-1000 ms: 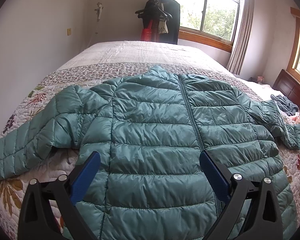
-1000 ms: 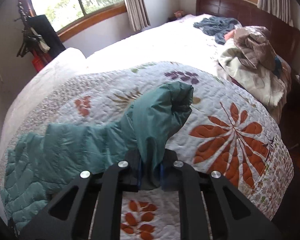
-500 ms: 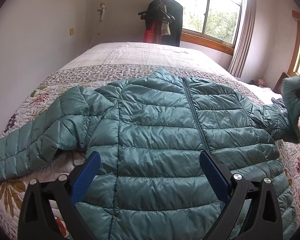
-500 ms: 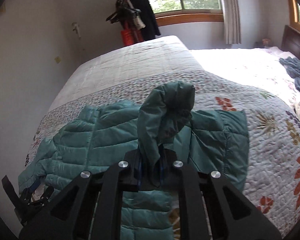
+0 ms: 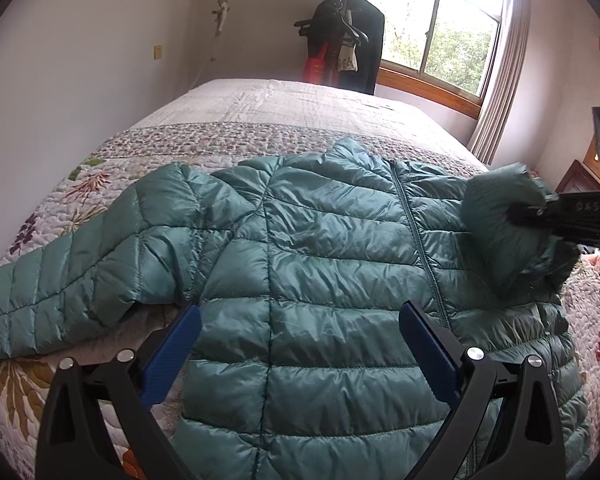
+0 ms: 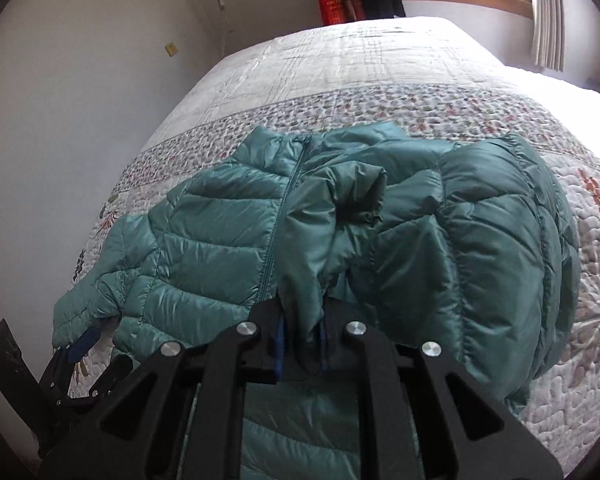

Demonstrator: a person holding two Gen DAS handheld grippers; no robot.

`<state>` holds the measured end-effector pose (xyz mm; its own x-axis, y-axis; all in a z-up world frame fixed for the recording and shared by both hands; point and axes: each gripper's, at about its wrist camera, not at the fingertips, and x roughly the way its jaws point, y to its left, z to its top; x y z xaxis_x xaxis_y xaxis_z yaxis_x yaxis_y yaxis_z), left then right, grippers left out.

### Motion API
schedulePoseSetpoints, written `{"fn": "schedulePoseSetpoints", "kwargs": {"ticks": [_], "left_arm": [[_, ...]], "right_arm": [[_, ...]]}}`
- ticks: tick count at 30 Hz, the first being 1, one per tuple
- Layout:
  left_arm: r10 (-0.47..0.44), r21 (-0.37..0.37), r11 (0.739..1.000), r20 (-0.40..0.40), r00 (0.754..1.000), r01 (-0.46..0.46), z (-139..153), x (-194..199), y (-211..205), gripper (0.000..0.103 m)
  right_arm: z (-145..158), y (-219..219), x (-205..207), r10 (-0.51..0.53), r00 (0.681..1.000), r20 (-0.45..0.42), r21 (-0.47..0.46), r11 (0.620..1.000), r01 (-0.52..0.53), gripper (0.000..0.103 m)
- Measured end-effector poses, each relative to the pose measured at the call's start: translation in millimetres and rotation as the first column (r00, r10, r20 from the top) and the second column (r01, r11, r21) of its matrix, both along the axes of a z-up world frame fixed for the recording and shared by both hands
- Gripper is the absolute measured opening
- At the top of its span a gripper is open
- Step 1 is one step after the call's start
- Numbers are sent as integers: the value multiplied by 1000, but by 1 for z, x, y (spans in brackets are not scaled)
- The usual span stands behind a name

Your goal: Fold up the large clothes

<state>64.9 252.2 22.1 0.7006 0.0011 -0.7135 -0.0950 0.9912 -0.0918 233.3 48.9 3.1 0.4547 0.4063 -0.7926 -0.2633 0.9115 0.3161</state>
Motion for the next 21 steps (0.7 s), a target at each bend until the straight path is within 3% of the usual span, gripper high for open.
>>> {"fn": "schedulePoseSetpoints", "kwargs": {"ticks": [3,5,6,7,11,16,21], "left_arm": [[-3,8,1000,2,1000,3,-1,1,0,99],[-6,8,1000,-1,1000,6,-3,2,0,99],[-10,5,1000,-4,1000,10,-3,2,0,99],[-13,3,1000,-6,1000,13,-4,3,0,99],[-43,-23,999,-26,999,42,-4,3,-4,99],[-105,-112,989,-107,989,93,-4,17,-12,99],[-154,-133,983,-200,968,129,-10,57,-32,99]], "right_arm": [[-7,14,-1,42,999,-7,-10,999,-42,18],[-3,18,-6,79,997,8,-2,997,-79,33],[1,17,-10,96,995,16,19,995,-96,50],[7,14,-14,109,994,30,48,993,-110,57],[27,-9,-23,95,992,81,102,989,-103,56],[33,-65,-13,-107,991,85,6,994,107,55],[18,-118,0,-261,963,69,21,965,260,55]]}}
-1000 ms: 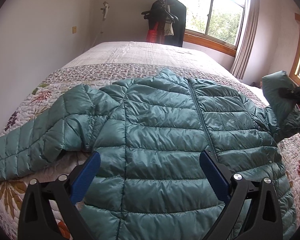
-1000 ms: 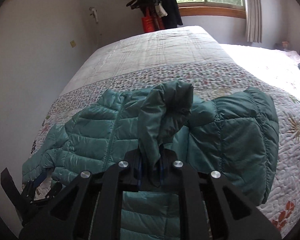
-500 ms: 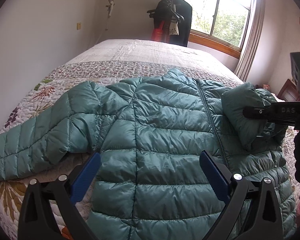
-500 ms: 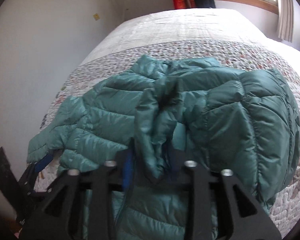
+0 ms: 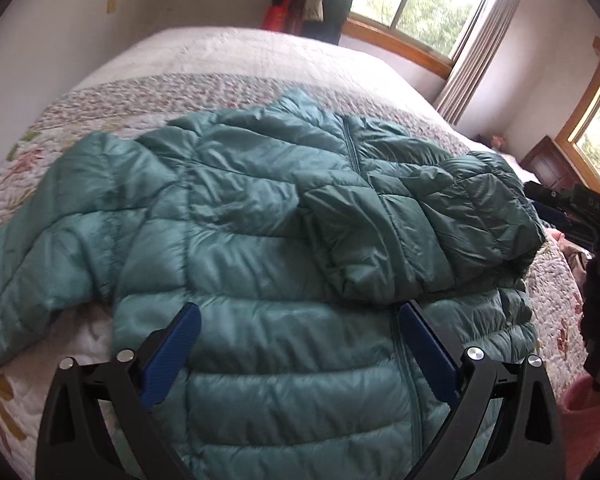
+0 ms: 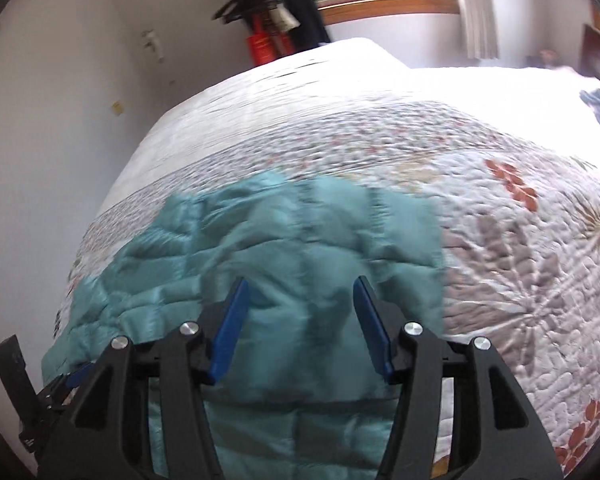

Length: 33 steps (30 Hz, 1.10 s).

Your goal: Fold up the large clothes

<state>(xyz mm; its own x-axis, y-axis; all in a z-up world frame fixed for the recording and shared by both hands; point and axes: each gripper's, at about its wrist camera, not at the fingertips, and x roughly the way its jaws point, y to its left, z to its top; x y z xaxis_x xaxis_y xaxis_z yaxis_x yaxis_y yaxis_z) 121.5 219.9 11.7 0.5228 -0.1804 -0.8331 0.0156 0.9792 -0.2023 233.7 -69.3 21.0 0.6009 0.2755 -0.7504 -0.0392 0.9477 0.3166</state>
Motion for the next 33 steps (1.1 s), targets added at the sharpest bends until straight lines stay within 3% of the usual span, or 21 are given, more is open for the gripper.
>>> {"fn": "schedulePoseSetpoints", "kwargs": {"ticks": [4,6,11,13,17,21,24,26,27,31,33], "left_arm": [[-12,-42,999,-54,998,10,-11,26,-14,98],[-27,-65,998,-80,996,22,-16,36,-22,89],[-25,-127,992,-88,996,14,-17,45,-24,23],[-10,-137,991,-56,998,2,-7,44,-16,15],[45,-61,997,33,998,-43,19,43,9,14],[41,-4,999,-4,999,-41,12,52,25,17],[49,57,997,-45,998,-46,-8,62,28,25],[55,72,996,-56,997,-51,-19,65,31,40],[57,74,996,-52,997,-53,-21,66,32,43],[73,96,993,-28,997,-70,-15,60,35,46],[85,93,992,32,996,-88,5,51,34,47]], "right_arm": [[-9,-20,2,-29,1000,-1,-20,999,29,55],[-11,-25,2,-48,999,2,-43,998,48,55],[-12,-34,3,-51,999,6,-13,999,51,55],[-8,-35,1,-42,999,9,-26,999,42,55],[-13,-30,4,-15,1000,-23,-38,999,15,55],[-33,-17,14,31,995,-94,-29,999,-34,55],[-55,-10,22,6,989,-150,-89,996,-19,55],[-64,-8,24,-2,986,-167,-110,994,-17,55],[-67,-8,25,0,985,-175,-107,994,-18,55],[-60,-9,22,-8,985,-173,-101,995,-10,54],[-45,-9,15,-3,990,-140,-71,997,-7,54]]}}
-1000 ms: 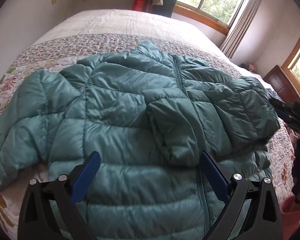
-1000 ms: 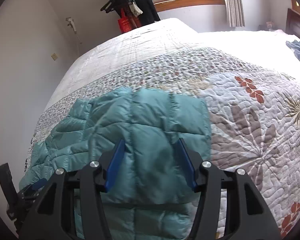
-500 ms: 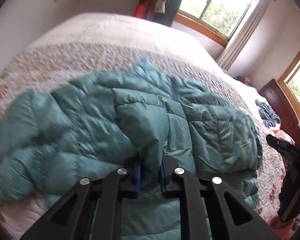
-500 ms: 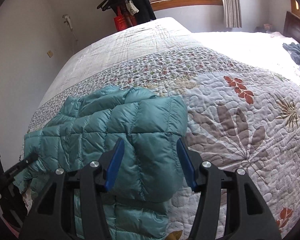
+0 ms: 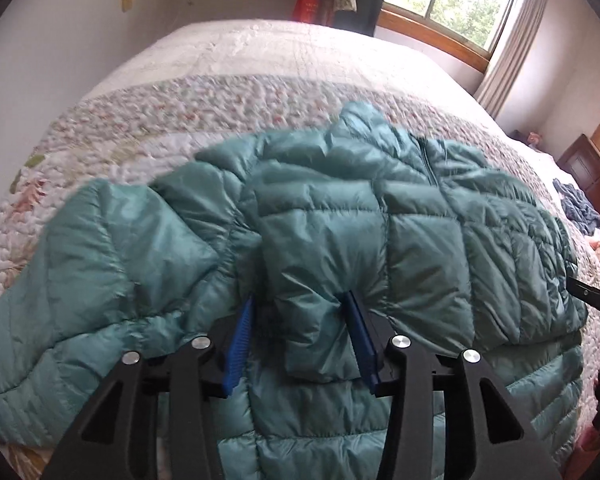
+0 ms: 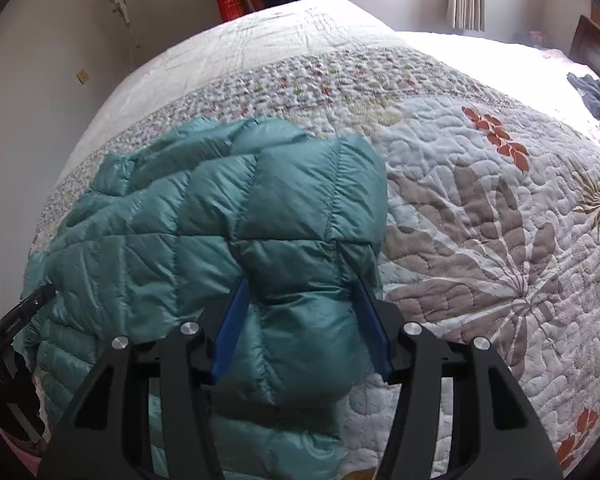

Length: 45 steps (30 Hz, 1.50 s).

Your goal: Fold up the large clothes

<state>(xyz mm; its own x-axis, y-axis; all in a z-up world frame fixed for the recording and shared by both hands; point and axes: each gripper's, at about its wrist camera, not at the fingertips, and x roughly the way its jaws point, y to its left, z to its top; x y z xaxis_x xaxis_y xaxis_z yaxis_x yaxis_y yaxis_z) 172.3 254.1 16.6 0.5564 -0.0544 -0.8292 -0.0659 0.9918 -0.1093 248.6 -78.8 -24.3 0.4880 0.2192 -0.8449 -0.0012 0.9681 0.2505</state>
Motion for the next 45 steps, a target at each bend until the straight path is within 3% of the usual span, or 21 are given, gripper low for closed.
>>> {"fn": "schedulePoseSetpoints", "kwargs": {"ticks": [3,5,8,12,14,20,26,32,35,39,42,45], "left_arm": [[-29,41,999,107,994,25,30,-15,-18,59],[-59,48,997,129,990,54,36,-16,-32,63],[-104,42,994,80,991,101,22,-9,-50,63],[-73,72,995,-24,997,75,-20,9,-52,63],[-70,70,995,-33,997,72,-32,11,-49,65],[-67,29,997,5,998,67,-11,-13,-41,63],[-37,3,999,101,994,37,32,-89,9,73],[177,13,984,61,982,-178,22,-174,108,76],[350,-33,936,19,937,-349,7,-211,173,76],[559,-68,827,-1,829,-558,-9,-243,245,75],[640,-122,762,-12,768,-636,-20,-251,279,75],[684,-180,713,-34,729,-677,-33,-247,301,75]], "right_arm": [[25,10,-12,48,997,64,50,997,-51,54],[30,22,-16,91,993,76,69,993,-96,54],[21,37,-11,136,990,42,89,986,-139,53],[-11,39,3,115,992,-48,68,991,-111,52],[-21,39,7,119,991,-69,81,990,-113,52],[5,45,-6,131,991,-16,86,988,-129,54],[45,60,-34,214,974,79,113,968,-222,62],[52,83,-39,298,951,87,127,943,-307,62],[48,88,-36,294,953,72,125,945,-302,62],[40,83,-31,270,962,49,124,954,-274,62],[35,77,-28,253,967,39,124,959,-255,62],[32,72,-24,234,972,34,121,964,-236,62]]}}
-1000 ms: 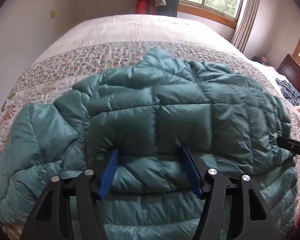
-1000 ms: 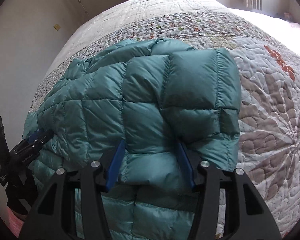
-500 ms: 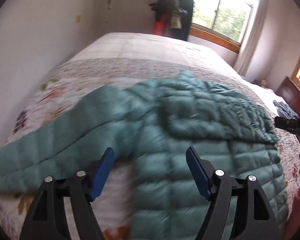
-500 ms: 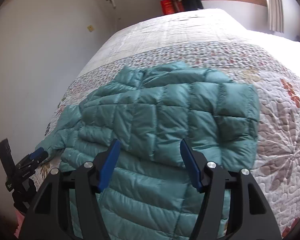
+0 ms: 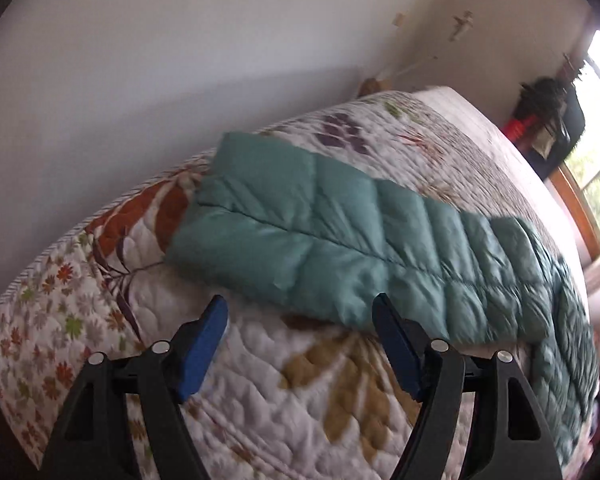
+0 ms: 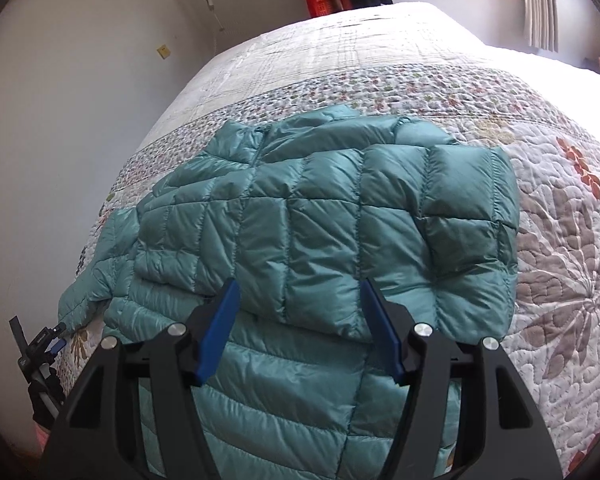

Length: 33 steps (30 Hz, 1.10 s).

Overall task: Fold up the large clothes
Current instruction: 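Move the left gripper to the other sleeve cuff and grasp it, then carry the sleeve across the jacket body with the left gripper and release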

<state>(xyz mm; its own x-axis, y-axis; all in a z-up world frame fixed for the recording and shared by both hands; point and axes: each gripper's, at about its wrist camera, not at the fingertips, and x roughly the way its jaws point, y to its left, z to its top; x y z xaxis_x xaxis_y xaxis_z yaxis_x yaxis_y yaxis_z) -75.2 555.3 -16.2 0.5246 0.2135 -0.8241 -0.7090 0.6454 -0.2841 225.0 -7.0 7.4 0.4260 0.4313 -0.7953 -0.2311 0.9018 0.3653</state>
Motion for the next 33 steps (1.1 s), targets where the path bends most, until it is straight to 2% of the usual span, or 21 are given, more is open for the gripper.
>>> {"fn": "schedulePoseSetpoints", "kwargs": {"ticks": [1,6,7,8,9,11,14,17,23,28,33], "left_arm": [[10,-15,1000,8,1000,-10,-4,2,4,75],[66,20,998,18,998,-67,-6,20,14,74],[83,35,996,9,997,-83,-5,24,12,68],[93,54,994,-1,996,-93,-4,27,12,55],[96,68,993,-4,995,-96,-5,30,12,49],[105,70,992,6,994,-106,-5,34,18,27],[110,52,992,45,993,-113,2,35,24,12],[111,85,989,98,989,-119,26,32,26,9],[52,188,977,249,967,-101,95,40,4,8],[-110,283,959,341,934,9,144,66,-46,7],[-322,346,917,346,881,199,161,106,-125,7]], "right_arm": [[-1,-1,1,-5,1000,-2,-1,1000,5,62],[-11,-3,6,-25,1000,-16,-30,999,24,62],[-14,-2,8,-23,999,-25,-33,999,22,62],[-18,-1,9,-21,999,-37,-35,999,20,62],[-22,0,10,-20,999,-45,-38,999,18,62],[-28,2,12,-20,998,-55,-56,998,17,62],[-38,3,16,-20,997,-71,-74,997,14,62],[-43,5,17,-16,997,-77,-83,997,10,62],[-41,2,17,-18,997,-75,-68,998,13,63],[-35,0,15,-18,998,-66,-59,998,14,63],[-25,-2,11,-21,999,-42,-54,998,19,63]]}}
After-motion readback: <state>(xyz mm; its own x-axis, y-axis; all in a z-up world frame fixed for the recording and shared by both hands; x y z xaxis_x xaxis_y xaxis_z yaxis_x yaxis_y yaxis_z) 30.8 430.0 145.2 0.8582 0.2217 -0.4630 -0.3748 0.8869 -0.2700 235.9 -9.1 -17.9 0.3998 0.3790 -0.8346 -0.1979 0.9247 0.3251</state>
